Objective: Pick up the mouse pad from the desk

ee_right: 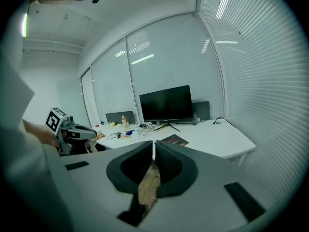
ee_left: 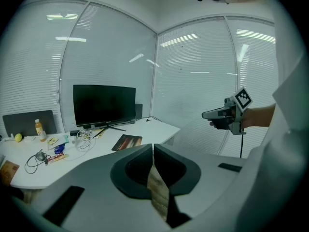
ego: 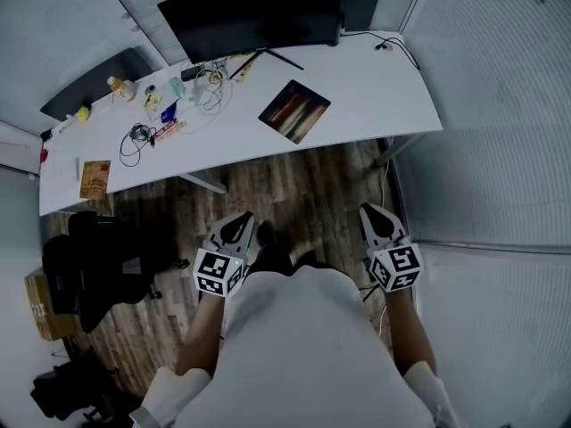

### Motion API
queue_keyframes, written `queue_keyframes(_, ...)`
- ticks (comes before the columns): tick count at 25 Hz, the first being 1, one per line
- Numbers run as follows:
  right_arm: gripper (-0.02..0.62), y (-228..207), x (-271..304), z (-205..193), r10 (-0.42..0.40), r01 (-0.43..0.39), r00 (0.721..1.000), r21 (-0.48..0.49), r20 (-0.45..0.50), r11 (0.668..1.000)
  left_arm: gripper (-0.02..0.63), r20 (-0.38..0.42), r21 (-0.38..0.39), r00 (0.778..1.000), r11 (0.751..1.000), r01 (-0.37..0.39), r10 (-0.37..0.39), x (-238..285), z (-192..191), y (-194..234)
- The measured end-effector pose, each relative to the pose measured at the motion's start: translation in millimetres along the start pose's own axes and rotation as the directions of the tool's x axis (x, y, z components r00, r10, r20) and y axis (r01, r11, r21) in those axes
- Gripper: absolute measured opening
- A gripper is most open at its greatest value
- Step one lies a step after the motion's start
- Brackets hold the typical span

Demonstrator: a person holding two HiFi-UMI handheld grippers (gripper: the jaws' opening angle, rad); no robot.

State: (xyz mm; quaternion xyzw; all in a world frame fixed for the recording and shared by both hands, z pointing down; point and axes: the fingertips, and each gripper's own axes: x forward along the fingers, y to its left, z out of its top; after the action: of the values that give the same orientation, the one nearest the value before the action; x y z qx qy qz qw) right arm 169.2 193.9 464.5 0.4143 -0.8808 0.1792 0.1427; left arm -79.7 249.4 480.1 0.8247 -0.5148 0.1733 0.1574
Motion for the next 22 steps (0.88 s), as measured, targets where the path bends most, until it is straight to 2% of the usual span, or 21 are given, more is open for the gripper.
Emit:
queue_keyframes(10,0.037,-3,35,4,-0.041,0.041,0.999,0.009,-0.027,0.999,0.025,-0.016,0.007,0.999,0.999,0.046,-0.046,32,7,40)
queue_keyframes(17,0.037,-9,73,15,-0.090,0.091,0.994,0.021,-0.061,0.996,0.025,-0.045,0.002,0.992,0.993,0.121,-0.121,75,17,79)
queue_keyframes(22,0.037,-16,102,16,-0.132,0.138,0.986,0.044,-0.104,0.989,0.025,-0.094,0.013,0.978,0.981,0.191,-0.189,110,17,102)
